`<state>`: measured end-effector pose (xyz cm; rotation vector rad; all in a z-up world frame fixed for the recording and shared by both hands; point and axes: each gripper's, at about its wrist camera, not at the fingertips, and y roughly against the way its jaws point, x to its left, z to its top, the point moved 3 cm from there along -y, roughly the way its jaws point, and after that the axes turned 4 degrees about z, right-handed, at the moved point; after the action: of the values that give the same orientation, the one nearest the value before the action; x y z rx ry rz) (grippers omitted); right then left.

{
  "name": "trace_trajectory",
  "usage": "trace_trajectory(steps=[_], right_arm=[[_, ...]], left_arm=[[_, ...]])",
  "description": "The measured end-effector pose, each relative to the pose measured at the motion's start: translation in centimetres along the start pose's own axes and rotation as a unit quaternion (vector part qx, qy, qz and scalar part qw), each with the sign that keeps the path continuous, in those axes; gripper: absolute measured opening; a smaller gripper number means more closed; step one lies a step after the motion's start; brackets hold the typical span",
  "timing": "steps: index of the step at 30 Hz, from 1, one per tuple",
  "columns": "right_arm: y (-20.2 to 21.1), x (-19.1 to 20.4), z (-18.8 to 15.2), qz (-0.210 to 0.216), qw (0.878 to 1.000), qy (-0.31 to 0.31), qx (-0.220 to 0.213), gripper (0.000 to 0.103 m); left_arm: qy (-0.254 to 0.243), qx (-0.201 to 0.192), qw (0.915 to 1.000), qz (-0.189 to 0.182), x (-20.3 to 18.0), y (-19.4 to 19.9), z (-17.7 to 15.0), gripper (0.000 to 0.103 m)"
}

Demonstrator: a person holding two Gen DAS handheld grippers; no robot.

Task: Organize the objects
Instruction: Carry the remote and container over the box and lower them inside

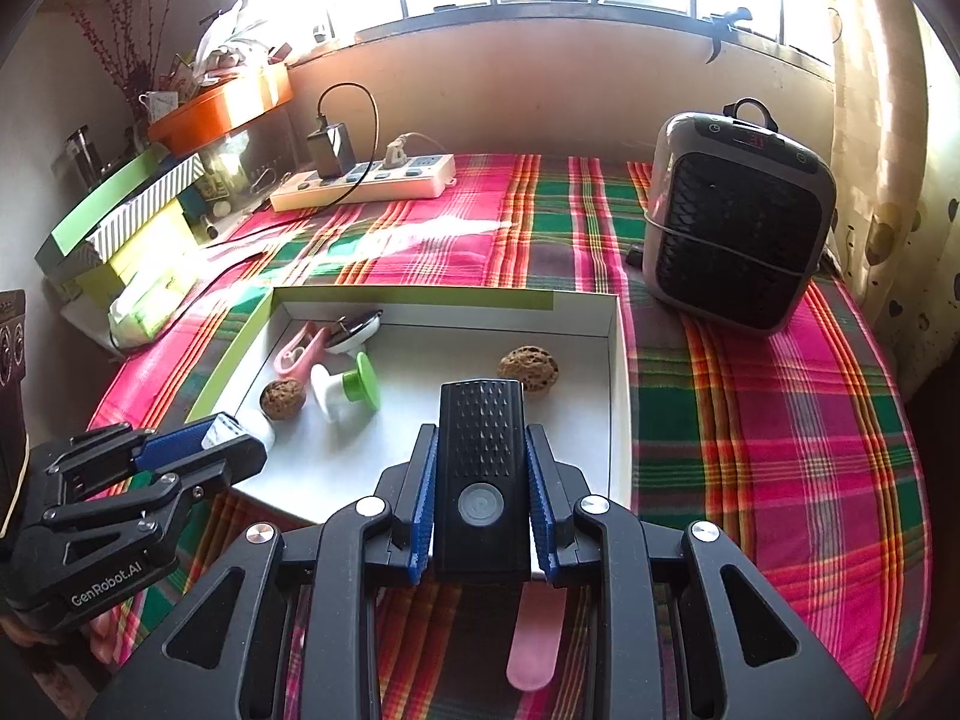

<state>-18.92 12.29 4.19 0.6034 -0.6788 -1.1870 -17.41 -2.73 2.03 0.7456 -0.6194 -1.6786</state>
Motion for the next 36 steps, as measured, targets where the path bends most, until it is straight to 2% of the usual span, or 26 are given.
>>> trace_trajectory(steps=[17,36], right_arm=[[-4.3,-1.6,0.9,0.003,0.999,-0.016,0.045,0.028],[-5.7,-1.8,0.7,-0.023,0.998,0.001,0.057,0.028]], left_arm=[[0.005,0.020,0.9998,0.007,0.4,-2.9,0.7,0.026],[-0.018,0.028,0.9991,0.025,-0.4,-3.8,1.0,0.026]])
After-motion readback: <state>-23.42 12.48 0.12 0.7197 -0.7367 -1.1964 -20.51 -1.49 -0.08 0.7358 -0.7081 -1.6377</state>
